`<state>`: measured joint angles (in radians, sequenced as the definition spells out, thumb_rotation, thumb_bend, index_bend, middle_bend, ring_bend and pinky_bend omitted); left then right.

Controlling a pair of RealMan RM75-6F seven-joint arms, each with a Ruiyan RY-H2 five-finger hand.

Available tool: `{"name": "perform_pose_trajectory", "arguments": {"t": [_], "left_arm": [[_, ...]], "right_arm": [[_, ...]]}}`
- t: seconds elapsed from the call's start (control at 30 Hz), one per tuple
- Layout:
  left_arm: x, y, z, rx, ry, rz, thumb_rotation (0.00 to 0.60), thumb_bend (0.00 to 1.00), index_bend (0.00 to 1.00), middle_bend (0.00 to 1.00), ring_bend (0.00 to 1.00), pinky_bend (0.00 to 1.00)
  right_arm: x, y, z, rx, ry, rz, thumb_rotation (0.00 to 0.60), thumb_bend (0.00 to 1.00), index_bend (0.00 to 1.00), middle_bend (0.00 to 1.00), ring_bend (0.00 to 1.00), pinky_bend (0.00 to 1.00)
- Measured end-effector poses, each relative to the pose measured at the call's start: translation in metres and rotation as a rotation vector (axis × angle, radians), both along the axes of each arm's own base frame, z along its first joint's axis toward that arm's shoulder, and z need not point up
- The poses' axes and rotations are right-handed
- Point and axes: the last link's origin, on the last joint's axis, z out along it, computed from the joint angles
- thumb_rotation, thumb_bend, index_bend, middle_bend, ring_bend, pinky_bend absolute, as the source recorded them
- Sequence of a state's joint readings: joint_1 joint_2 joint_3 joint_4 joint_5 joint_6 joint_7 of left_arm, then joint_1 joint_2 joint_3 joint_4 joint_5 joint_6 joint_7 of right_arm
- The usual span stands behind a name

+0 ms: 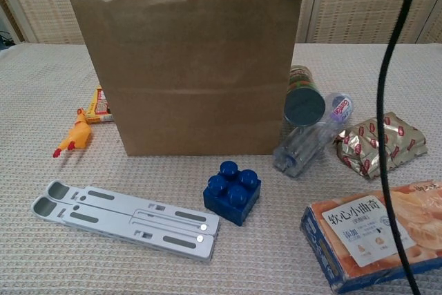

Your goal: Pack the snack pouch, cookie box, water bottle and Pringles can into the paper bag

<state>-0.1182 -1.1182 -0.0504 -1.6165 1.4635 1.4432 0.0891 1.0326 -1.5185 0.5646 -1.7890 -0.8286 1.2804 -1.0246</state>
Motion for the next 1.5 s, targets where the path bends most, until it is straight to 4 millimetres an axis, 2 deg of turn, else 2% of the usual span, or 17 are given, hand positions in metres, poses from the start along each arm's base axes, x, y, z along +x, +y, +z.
{"name": "perform_pose_trajectory", "arguments": {"t": [0.13,0.2,0.23,0.3,0.37,0.4,0.5,0.63,0.77,0.87,0.97,1.07,1.1,1.17,1.3,1.5], "left_arm": [[0.000,0.000,0.000,-0.001,-0.002,-0.002,0.600,0.38,0.05,0.00,0.00,0.00],[0.000,0.000,0.000,-0.002,-0.003,-0.002,0.600,0.38,0.05,0.00,0.00,0.00],[0.000,0.000,0.000,-0.002,-0.003,-0.002,0.600,0.38,0.05,0.00,0.00,0.00],[0.000,0.000,0.001,-0.002,-0.002,-0.002,0.600,0.38,0.05,0.00,0.00,0.00],[0.000,0.000,0.000,-0.002,-0.002,-0.003,0.600,0.38,0.05,0.00,0.00,0.00],[0.000,0.000,0.000,-0.002,-0.002,-0.003,0.600,0.38,0.05,0.00,0.00,0.00],[0.000,0.000,0.000,-0.001,0.000,-0.003,0.600,0.38,0.05,0.00,0.00,0.00],[0.000,0.000,0.000,-0.001,0.002,-0.003,0.600,0.38,0.05,0.00,0.00,0.00],[0.000,0.000,0.000,0.000,0.004,-0.002,0.600,0.38,0.05,0.00,0.00,0.00],[0.000,-0.001,0.000,0.001,0.007,-0.002,0.600,0.38,0.05,0.00,0.00,0.00],[0.000,-0.001,-0.001,0.003,0.010,-0.002,0.600,0.38,0.05,0.00,0.00,0.00],[0.001,-0.001,-0.001,0.006,0.012,-0.002,0.600,0.38,0.05,0.00,0.00,0.00],[0.001,-0.001,-0.001,0.006,0.013,-0.001,0.600,0.38,0.05,0.00,0.00,0.00],[0.001,-0.001,-0.001,0.008,0.015,-0.001,0.600,0.38,0.05,0.00,0.00,0.00],[0.001,-0.001,-0.002,0.011,0.018,0.000,0.600,0.38,0.05,0.00,0.00,0.00],[0.002,-0.001,-0.002,0.014,0.020,0.001,0.600,0.38,0.05,0.00,0.00,0.00]], "right_arm": [[0.001,-0.007,-0.039,0.049,0.044,-0.021,0.600,0.40,0.61,0.59,0.53,0.64],[0.001,-0.005,-0.061,0.091,0.084,-0.018,0.600,0.28,0.47,0.52,0.42,0.57],[0.002,-0.004,-0.065,0.101,0.094,-0.016,0.600,0.24,0.40,0.48,0.38,0.54],[0.003,-0.001,-0.073,0.120,0.118,-0.014,0.600,0.14,0.16,0.32,0.23,0.43],[0.003,0.001,-0.073,0.125,0.117,-0.013,0.600,0.09,0.03,0.22,0.14,0.35],[0.004,0.003,-0.071,0.126,0.110,-0.012,0.600,0.08,0.00,0.17,0.10,0.32],[0.005,0.006,-0.061,0.120,0.083,-0.011,0.600,0.06,0.00,0.11,0.05,0.26],[0.003,0.009,-0.041,0.098,0.039,-0.014,0.600,0.06,0.00,0.10,0.05,0.25],[0.000,0.011,-0.030,0.086,0.014,-0.017,0.600,0.06,0.00,0.10,0.05,0.25],[-0.006,0.017,-0.011,0.069,-0.014,-0.015,0.600,0.06,0.00,0.10,0.05,0.25],[-0.029,0.025,0.018,0.042,-0.021,-0.033,0.600,0.06,0.00,0.10,0.05,0.25],[-0.071,0.035,0.045,0.024,0.007,-0.087,0.600,0.06,0.00,0.10,0.05,0.25],[-0.092,0.040,0.053,0.026,0.023,-0.118,0.600,0.06,0.00,0.10,0.05,0.25],[-0.122,0.048,0.062,0.045,0.047,-0.165,0.600,0.06,0.00,0.10,0.05,0.24],[-0.186,0.069,0.057,0.166,0.124,-0.279,0.600,0.02,0.00,0.06,0.01,0.18],[-0.255,0.075,0.034,0.297,0.305,-0.412,0.600,0.01,0.00,0.05,0.00,0.16]]}}
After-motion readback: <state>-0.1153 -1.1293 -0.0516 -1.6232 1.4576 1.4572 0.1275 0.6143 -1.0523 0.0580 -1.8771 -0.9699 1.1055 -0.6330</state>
